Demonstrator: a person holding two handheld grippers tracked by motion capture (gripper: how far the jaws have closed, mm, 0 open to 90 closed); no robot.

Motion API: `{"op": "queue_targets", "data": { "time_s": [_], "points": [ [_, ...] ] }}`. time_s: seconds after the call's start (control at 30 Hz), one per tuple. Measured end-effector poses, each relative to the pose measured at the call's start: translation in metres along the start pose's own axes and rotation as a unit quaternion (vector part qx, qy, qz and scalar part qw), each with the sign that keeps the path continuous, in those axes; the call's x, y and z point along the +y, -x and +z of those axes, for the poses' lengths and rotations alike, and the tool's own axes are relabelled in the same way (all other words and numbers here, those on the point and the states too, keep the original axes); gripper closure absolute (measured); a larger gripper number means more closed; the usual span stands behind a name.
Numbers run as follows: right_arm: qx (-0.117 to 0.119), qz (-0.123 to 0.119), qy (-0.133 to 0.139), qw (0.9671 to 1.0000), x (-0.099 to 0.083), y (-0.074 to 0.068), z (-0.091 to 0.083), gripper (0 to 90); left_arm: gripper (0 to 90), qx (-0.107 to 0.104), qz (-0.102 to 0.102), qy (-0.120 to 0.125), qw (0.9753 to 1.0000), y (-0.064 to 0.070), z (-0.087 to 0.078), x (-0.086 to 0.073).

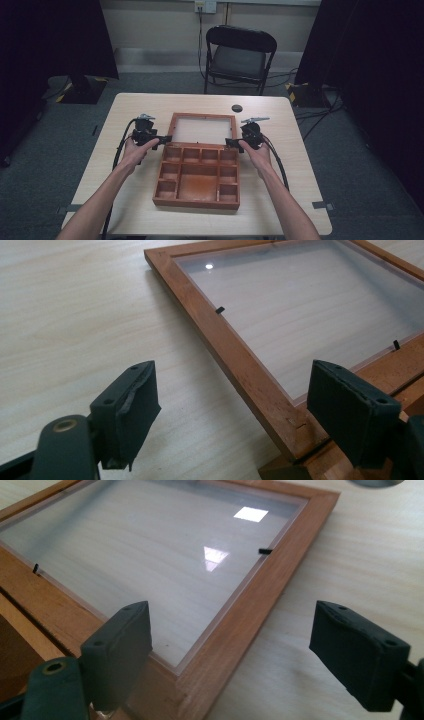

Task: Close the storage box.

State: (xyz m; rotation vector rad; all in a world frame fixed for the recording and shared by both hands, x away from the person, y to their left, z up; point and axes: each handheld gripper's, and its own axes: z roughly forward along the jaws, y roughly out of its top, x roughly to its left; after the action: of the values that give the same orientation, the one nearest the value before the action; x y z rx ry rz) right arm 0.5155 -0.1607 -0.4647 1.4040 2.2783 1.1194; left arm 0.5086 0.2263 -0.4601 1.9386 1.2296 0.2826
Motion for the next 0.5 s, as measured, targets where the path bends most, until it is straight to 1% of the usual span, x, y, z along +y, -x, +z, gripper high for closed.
{"op": "queue_targets", "data": {
  "time_s": [0.03,0.13,0.2,0.23,0.3,0.37,0.43,0.47,0.5],
  "points": [
    [0.005,0.005,0.0,1.0,-0.001,-0.001,0.001,15.5,20.1,-0.004,-0.001,0.001,1.0,0.001,0.001,-0.001],
    [0.01,0.007,0.0,0.9999,0.0,-0.003,0.003,15.7,20.1,-0.005,0.008,-0.01,0.9999,0.005,0.003,-0.001],
    [0.013,0.011,0.004,0.9998,-0.001,-0.002,0.005,14.7,20.1,-0.009,0.003,-0.011,0.9999,0.006,0.005,-0.001],
    [0.015,0.02,0.005,0.9997,-0.002,-0.002,0.006,14.5,20.1,-0.009,0.0,-0.01,0.9999,0.006,0.005,-0.001],
    [0.019,0.024,0.008,0.9995,-0.003,-0.003,0.007,14.3,20.1,-0.015,-0.002,-0.011,0.9998,0.007,0.007,-0.001],
    [0.02,0.03,0.011,0.9993,-0.003,-0.004,0.008,13.7,19.5,-0.013,-0.005,-0.012,0.9998,0.008,0.008,0.0],
    [0.027,0.044,0.012,0.9986,-0.005,-0.004,0.01,13.6,18.4,-0.015,-0.012,-0.013,0.9997,0.009,0.01,0.0],
    [0.033,0.057,0.011,0.9978,-0.005,-0.005,0.012,13.3,18.4,-0.015,-0.012,-0.013,0.9997,0.009,0.01,0.0],
    [0.034,0.062,0.011,0.9975,-0.005,-0.005,0.013,13.3,18.3,-0.022,-0.016,-0.012,0.9995,0.009,0.012,0.0]
  ]
}}
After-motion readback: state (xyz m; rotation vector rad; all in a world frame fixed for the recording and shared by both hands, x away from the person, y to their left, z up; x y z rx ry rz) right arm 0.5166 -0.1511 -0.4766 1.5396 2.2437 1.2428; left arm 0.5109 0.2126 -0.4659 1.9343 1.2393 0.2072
